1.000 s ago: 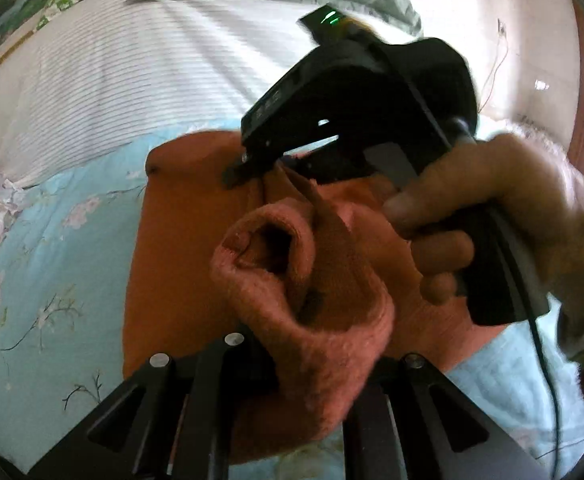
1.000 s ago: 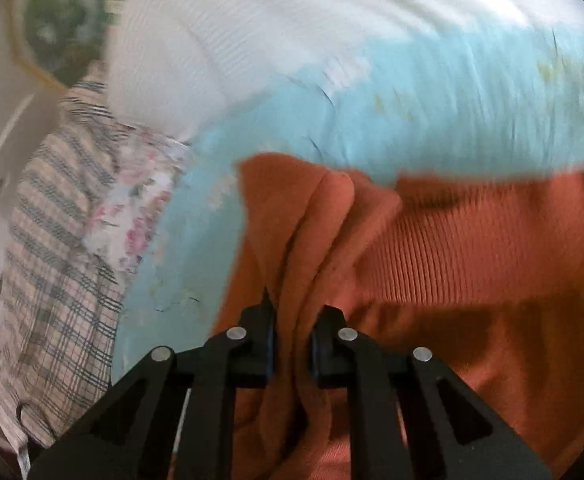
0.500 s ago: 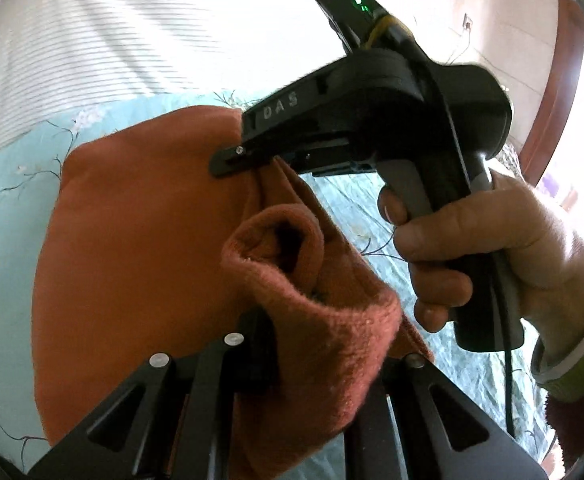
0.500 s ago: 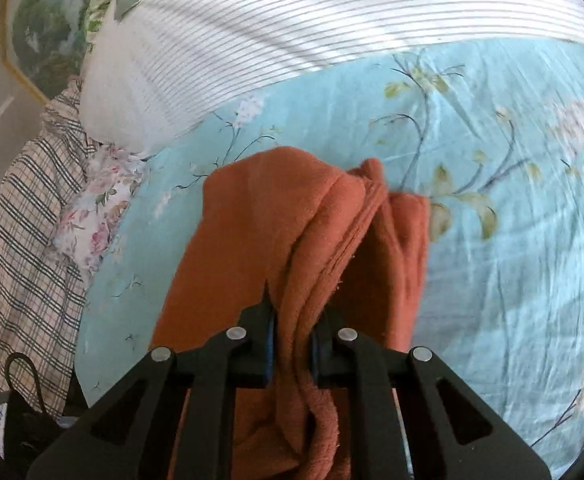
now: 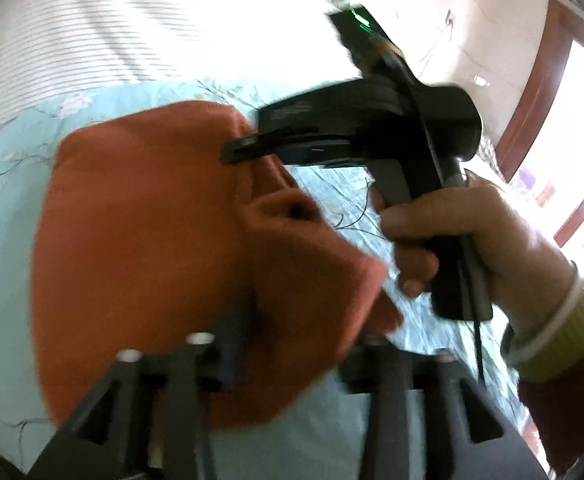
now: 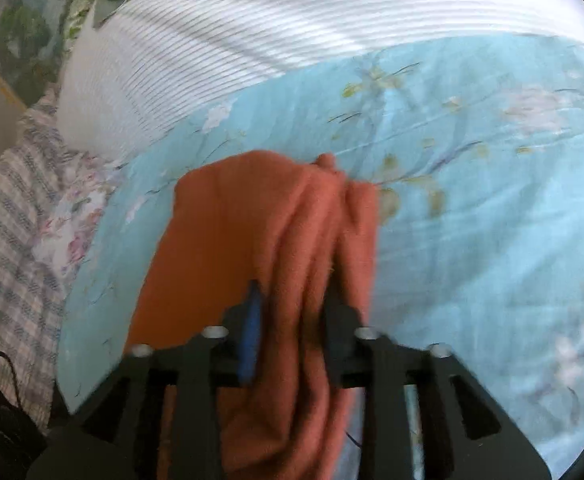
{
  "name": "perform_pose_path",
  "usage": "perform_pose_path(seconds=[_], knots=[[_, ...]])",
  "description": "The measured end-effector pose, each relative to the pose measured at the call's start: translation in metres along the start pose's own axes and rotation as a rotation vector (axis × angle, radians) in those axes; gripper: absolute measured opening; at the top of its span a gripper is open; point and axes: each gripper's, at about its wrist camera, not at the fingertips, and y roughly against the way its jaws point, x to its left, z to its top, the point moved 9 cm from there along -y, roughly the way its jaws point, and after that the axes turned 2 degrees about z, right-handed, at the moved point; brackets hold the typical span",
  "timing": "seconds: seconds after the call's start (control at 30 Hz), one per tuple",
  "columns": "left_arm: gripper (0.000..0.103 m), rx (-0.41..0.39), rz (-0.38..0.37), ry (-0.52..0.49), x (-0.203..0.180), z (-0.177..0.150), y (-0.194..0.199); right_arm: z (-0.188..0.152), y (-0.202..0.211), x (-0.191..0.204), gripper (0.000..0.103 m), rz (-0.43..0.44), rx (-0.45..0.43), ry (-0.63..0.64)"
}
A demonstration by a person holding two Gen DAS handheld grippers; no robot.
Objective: Fold small clothes
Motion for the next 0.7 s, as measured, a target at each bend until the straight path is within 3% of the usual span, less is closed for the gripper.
perform_pose_path(seconds=[0.03,0.07,0.1,0.13,0.3,0.47,0.63,0.7], knots=[[0.071,-0.020,0.014,0.013,0.010,-0.002,0.012,0.000,0.012,-0.003,0.055,-0.019,-0.035,-0.008],[0.073,-0.046,0.026,0.034,0.022,-0.002,0.024,0.000,0.020,-0.005,0.076,-0.033,-0.057,-0.018],[0.078,-0.056,0.034,0.054,0.033,-0.003,0.032,-0.003,0.030,-0.007,0.091,-0.046,-0.081,-0.030],[0.084,-0.061,0.043,0.082,0.048,-0.003,0.039,-0.007,0.035,-0.006,0.093,-0.037,-0.091,-0.034],[0.084,-0.033,0.091,0.248,0.124,-0.006,0.044,-0.030,0.032,0.004,0.093,0.040,-0.036,-0.064],[0.084,0.035,-0.005,0.427,0.169,-0.016,0.020,-0.039,0.014,0.004,0.093,0.043,0.011,-0.068],[0.084,0.084,-0.090,0.486,0.176,-0.018,-0.019,-0.042,0.000,0.003,0.092,0.098,0.044,-0.084],[0.084,0.069,-0.108,0.456,0.171,-0.010,-0.026,-0.044,-0.007,0.002,0.085,0.101,0.055,-0.090]])
